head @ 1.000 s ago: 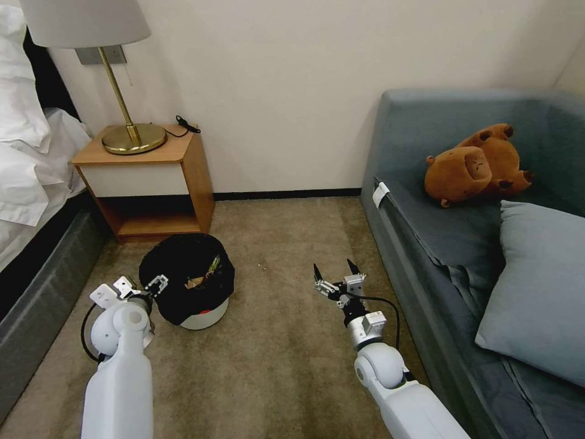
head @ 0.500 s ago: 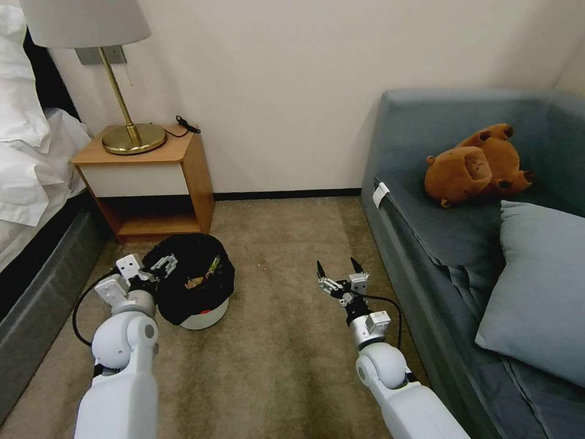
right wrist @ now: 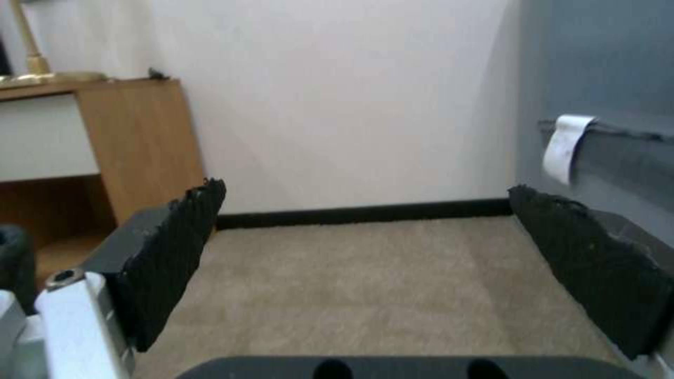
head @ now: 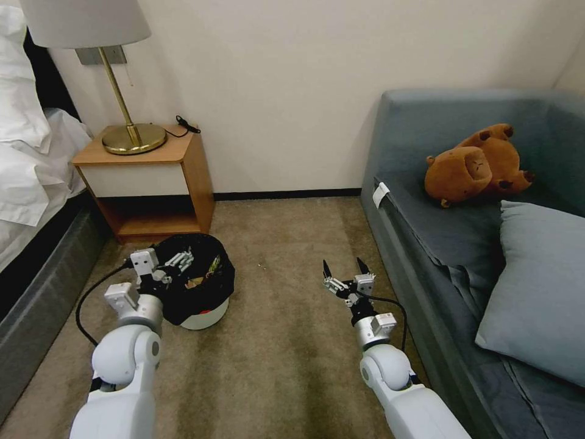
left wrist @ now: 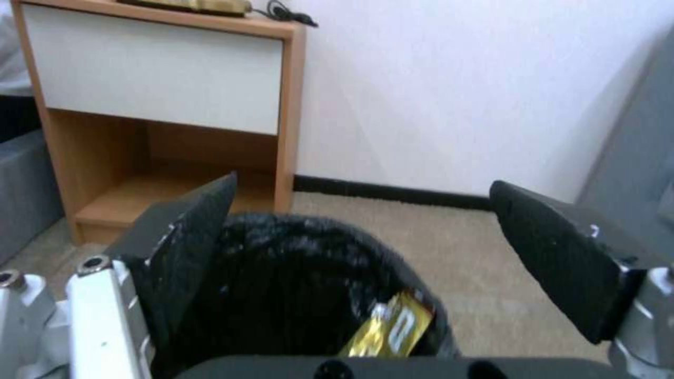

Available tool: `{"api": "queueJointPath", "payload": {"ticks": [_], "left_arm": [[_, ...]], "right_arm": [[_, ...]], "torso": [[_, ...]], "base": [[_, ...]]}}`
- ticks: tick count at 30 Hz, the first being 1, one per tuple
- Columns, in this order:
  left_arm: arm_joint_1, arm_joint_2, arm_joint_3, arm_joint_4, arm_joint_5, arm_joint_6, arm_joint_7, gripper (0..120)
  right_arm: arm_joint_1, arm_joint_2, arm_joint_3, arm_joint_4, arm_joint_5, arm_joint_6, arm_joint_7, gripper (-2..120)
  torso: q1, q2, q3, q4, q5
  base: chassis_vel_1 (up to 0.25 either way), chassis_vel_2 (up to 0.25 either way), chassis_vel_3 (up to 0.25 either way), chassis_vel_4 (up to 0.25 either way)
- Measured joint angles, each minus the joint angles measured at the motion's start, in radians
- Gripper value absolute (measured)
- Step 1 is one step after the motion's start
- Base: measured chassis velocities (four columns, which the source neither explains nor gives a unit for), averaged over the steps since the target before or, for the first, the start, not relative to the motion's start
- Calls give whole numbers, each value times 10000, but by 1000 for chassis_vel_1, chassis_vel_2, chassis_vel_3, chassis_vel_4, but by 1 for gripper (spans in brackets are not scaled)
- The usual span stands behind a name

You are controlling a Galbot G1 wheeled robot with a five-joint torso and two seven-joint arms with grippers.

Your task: Pick up the trash bin, then pick up the garbage on the floor and place it into the trash bin.

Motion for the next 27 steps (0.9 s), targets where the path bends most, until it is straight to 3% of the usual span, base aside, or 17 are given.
{"api": "queueJointPath", "payload": {"ticks": [5, 15, 27], "left_arm": [[479, 57, 218, 576, 418, -717, 502, 97], [743, 260, 703, 1042, 432, -1533, 590, 97], [703, 244, 759, 1180, 555, -1765, 579, 97]], "right_arm": [[301, -8, 124, -180, -193, -3, 152, 100], [386, 91, 221, -437, -371, -6, 172, 100], [396, 128, 306, -482, -448, 15, 148, 100]], "torso": [[0, 0, 0, 0, 0], [1, 0, 0, 0, 2], [1, 0, 0, 0, 2]], "base": [[0, 0, 0, 0], [0, 0, 0, 0], [0, 0, 0, 0]]}}
